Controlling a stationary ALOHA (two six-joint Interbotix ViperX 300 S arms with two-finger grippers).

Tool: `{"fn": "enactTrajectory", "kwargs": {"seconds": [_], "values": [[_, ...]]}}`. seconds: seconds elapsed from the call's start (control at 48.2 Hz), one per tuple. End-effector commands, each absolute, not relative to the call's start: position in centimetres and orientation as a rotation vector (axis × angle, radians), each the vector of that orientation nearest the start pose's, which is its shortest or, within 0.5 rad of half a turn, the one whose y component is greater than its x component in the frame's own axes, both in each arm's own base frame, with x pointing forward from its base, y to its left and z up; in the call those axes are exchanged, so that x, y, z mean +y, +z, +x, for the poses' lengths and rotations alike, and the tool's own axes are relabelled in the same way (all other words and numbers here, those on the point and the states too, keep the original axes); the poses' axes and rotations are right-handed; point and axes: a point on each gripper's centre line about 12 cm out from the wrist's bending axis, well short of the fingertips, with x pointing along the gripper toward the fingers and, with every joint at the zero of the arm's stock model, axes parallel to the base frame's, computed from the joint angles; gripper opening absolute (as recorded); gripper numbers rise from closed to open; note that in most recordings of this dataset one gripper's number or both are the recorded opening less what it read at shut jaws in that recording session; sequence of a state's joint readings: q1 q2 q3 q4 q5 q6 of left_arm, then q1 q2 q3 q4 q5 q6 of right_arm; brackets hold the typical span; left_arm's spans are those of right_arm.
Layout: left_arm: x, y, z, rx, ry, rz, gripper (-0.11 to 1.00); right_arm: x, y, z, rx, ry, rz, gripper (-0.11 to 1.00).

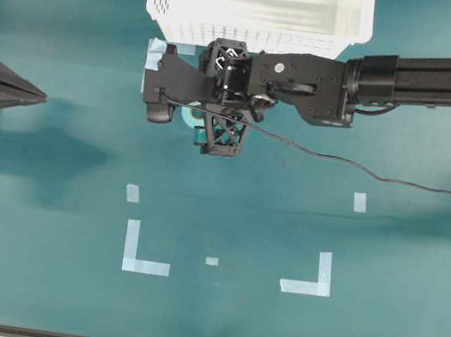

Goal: Put the tape into the white basket.
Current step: 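Lower the right gripper and close it on the tape roll, then lift the tape roll and carry it into the white basket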

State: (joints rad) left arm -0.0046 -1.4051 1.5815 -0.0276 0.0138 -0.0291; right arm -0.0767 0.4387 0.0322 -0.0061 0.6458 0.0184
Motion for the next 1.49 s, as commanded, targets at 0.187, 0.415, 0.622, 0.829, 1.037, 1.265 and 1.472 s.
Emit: {"fn": "enactTrajectory", "kwargs": {"seconds": [0.187,0.415,0.622,0.829,1.037,1.265,1.472], "values": [[-0.1,16.5,12.7,0.181,-0.001,-0.053,-0.11,-3.6,14.0,50.9,1.084,-0.074,0.053,0.99],[-0.1,16.6,12.7,0.178,-0.002,-0.053,-0.11,-3.6,13.4,50.9,1.091,-0.075,0.053,0.99],[-0.1,16.5,12.7,0.181,-0.001,-0.053,-0.11,-3.9,13.0,50.8,1.099,-0.079,0.054,0.99],[-0.1,16.5,12.7,0.180,-0.001,-0.053,-0.11,-4.6,12.8,50.8,1.093,-0.091,0.060,0.99],[-0.1,16.6,12.7,0.180,-0.002,-0.053,-0.11,-4.7,12.4,50.8,1.099,-0.093,0.061,0.98],[-0.1,16.5,12.7,0.180,-0.001,-0.053,-0.11,-4.6,11.9,50.8,1.108,-0.093,0.062,0.98],[-0.1,16.5,12.7,0.180,-0.001,-0.053,-0.11,-4.6,11.9,50.7,1.111,-0.093,0.062,0.97]]}}
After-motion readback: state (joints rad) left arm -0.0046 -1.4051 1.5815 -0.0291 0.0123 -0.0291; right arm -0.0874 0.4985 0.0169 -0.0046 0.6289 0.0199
